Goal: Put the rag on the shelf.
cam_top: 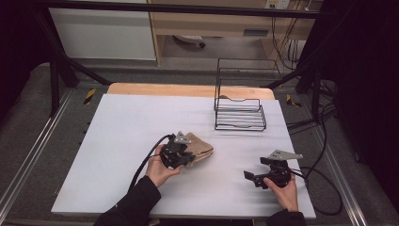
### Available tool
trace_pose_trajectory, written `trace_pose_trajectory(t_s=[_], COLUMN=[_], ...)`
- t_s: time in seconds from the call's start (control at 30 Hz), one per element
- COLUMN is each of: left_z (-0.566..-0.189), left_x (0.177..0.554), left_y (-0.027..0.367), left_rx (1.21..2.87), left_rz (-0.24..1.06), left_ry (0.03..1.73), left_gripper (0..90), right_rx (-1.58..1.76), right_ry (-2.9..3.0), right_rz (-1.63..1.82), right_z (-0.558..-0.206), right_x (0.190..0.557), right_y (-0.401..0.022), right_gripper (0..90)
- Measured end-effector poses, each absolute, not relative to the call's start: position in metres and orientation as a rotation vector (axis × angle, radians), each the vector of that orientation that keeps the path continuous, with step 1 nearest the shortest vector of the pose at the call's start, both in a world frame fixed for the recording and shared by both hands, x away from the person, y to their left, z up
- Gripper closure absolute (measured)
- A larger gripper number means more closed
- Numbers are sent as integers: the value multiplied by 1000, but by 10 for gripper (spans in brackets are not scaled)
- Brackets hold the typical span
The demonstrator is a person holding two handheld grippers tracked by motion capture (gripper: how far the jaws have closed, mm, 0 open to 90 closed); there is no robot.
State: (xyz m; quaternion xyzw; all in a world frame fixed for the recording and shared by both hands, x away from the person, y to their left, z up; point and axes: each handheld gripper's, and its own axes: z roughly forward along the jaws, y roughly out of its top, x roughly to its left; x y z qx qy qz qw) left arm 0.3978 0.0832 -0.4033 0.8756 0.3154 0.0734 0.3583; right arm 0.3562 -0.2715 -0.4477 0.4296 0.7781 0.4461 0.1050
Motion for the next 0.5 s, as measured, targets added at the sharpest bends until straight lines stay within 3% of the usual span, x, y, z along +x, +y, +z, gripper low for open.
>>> trace_pose_trajectory(t_s=[0.5], left_z=[-416], left_x=[375], left_y=[56], left_rx=[2265], left_rz=[125], left_ry=[794], left_gripper=[837], right_rx=[1255], right_ry=[2289], right_rz=[1323], right_z=[-448], right_x=[356], right_y=[-272], right_gripper=[10])
